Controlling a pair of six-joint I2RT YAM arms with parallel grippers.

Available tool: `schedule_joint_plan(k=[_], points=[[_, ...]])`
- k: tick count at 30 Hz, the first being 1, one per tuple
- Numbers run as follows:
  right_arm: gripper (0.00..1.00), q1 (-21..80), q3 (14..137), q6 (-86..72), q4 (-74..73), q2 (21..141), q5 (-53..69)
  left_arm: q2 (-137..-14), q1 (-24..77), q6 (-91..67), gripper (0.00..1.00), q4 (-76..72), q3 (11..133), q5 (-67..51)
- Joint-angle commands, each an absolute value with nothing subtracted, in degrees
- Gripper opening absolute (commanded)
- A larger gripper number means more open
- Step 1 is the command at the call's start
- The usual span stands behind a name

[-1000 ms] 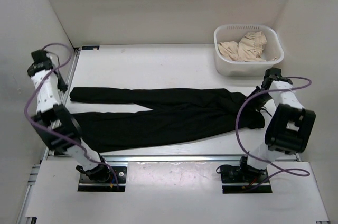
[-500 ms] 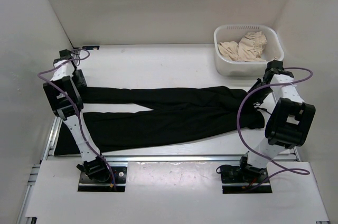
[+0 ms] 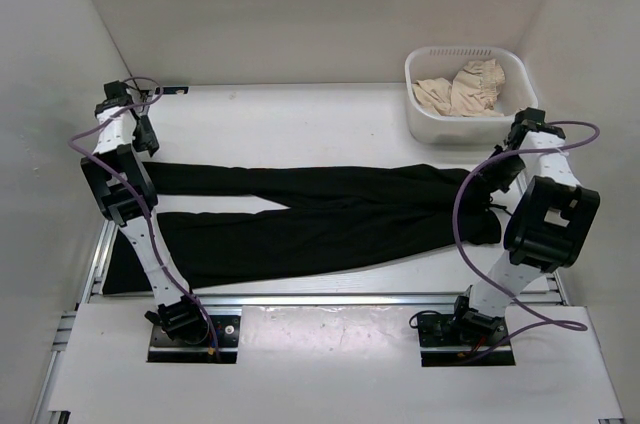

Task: Fold and stack the trousers
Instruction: Fold the trousers

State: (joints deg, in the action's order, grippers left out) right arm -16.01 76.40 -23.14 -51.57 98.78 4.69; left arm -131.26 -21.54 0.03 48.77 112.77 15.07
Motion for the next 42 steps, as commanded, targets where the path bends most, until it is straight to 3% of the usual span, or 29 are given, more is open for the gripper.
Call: schedule_joint_plan(k=[1, 9, 10, 11, 13, 19, 33, 42], points=[[0.00, -17.14, 80.33, -19.78, -54.49, 100.98, 5.01, -132.27, -21.88, 0.00, 0.84, 47.46, 115.66, 11.01], [0.00, -17.14, 81.83, -19.78, -55.81, 101.34, 5.02, -134.56, -21.18, 0.00, 0.70, 49.13, 113.46, 10.89], [0.00, -17.14, 81.83, -19.25, -55.81, 101.34, 5.01, -134.56, -21.18, 0.00, 0.66, 49.74, 113.47, 10.90], [0.00, -17.14, 81.83, -19.25, -55.81, 101.34, 4.40, -135.26, -21.18, 0.00, 0.53, 49.75, 114.08, 10.90], [0.00, -17.14, 81.83, -19.25, -55.81, 101.34, 4.39, -135.26, -21.18, 0.00, 0.38, 49.75, 114.08, 10.37], [0.00, -17.14, 82.35, -19.25, -55.81, 101.34, 4.39, -133.42, -21.18, 0.00, 0.15, 49.75, 113.55, 13.88], [0.00, -18.81, 90.18, -20.83, -57.13, 100.73, 4.56, -116.75, -24.35, 0.00, 0.15, 50.36, 121.38, 15.91], [0.00, -20.82, 90.17, -22.32, -55.99, 99.06, 9.31, -105.82, -28.91, 0.00, 0.15, 54.48, 110.03, 14.16]])
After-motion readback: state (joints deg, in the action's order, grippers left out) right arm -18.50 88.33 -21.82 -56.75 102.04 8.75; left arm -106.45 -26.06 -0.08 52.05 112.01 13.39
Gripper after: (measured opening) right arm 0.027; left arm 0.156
